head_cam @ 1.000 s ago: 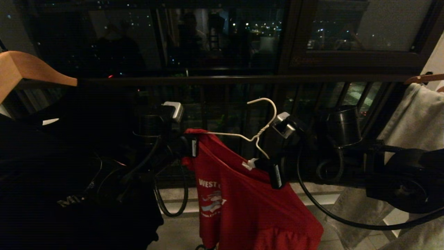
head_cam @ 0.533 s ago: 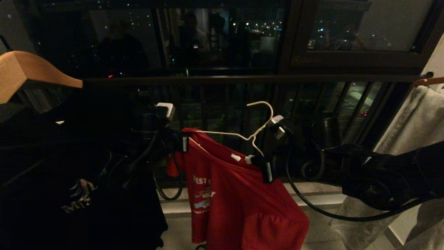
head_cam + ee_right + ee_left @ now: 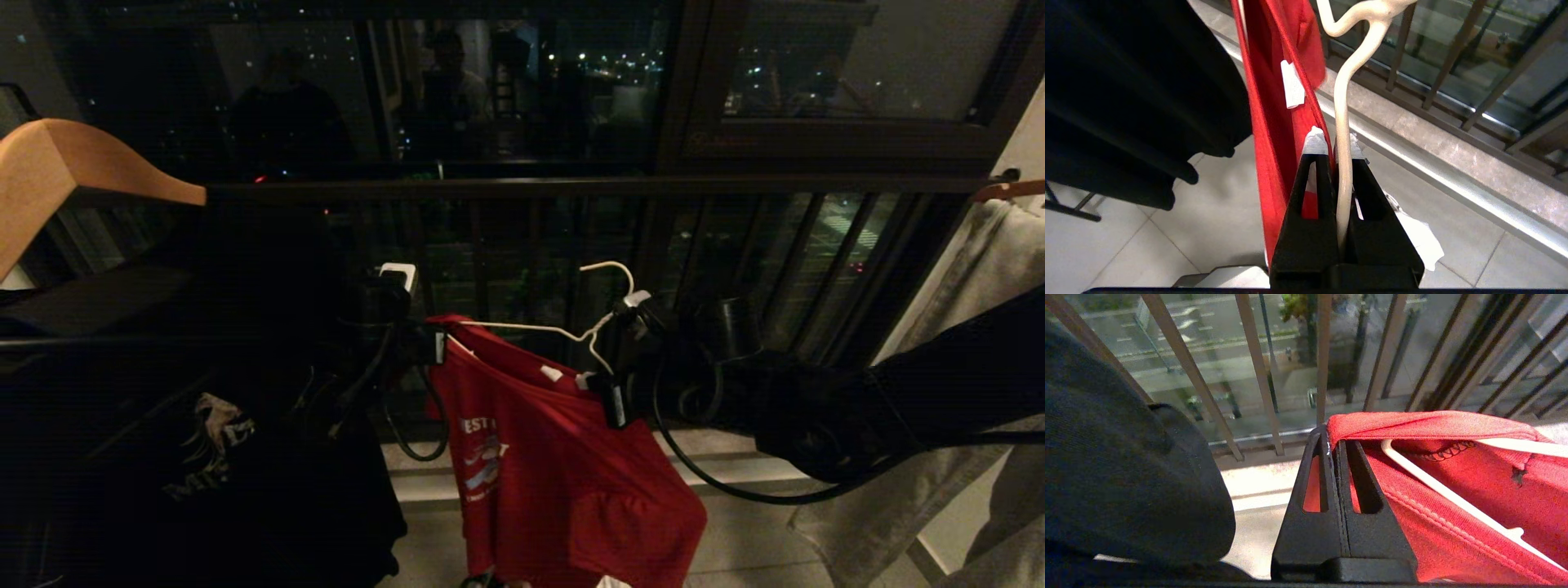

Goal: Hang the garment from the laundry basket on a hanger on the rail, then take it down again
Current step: Take the clothes off the clothes rack

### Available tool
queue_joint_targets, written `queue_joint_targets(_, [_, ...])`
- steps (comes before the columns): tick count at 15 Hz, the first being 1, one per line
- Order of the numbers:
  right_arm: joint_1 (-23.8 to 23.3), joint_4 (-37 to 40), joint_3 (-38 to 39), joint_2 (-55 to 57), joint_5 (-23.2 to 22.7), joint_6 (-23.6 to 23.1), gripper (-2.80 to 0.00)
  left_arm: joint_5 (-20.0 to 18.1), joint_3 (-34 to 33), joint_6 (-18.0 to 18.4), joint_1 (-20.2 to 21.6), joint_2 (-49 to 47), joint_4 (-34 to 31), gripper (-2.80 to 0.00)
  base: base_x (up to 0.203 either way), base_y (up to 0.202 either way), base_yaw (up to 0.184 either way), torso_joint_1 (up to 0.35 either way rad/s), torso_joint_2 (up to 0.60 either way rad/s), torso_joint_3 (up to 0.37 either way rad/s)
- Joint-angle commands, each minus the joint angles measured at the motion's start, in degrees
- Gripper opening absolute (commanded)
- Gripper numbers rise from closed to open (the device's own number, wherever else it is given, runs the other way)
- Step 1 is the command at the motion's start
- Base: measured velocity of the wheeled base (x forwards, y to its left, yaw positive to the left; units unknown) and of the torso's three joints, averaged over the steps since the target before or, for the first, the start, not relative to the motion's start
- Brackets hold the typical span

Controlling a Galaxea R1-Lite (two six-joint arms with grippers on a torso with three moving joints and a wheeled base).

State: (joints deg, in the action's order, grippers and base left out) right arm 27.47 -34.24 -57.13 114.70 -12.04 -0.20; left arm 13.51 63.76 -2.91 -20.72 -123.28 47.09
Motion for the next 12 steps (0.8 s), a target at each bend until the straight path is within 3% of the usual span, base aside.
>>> queue_joint_targets(1, [-0.3,-0.2,-0.7,1.9,0.2,0.1,-2.80,0.1,-0.4,0.1,0.0,-2.1,0.8,-2.80,0.000,0.000,0.000,0.000,0.00,0.000])
queue_joint_targets(7, [-0.4,-5.6,-2.0,5.1,3.1,2.2,-2.80,-0.2,-4.5,4.2,-1.5,-3.6,1.1,-2.80,0.000,0.000,0.000,0.000,0.00,0.000])
queue_joint_targets(12, [-0.4,-5.7,-2.0,5.0,3.2,2.3,-2.80,-0.2,-4.3,4.7,-1.5,-4.3,1.1,-2.80,0.000,0.000,0.000,0.000,0.00,0.000])
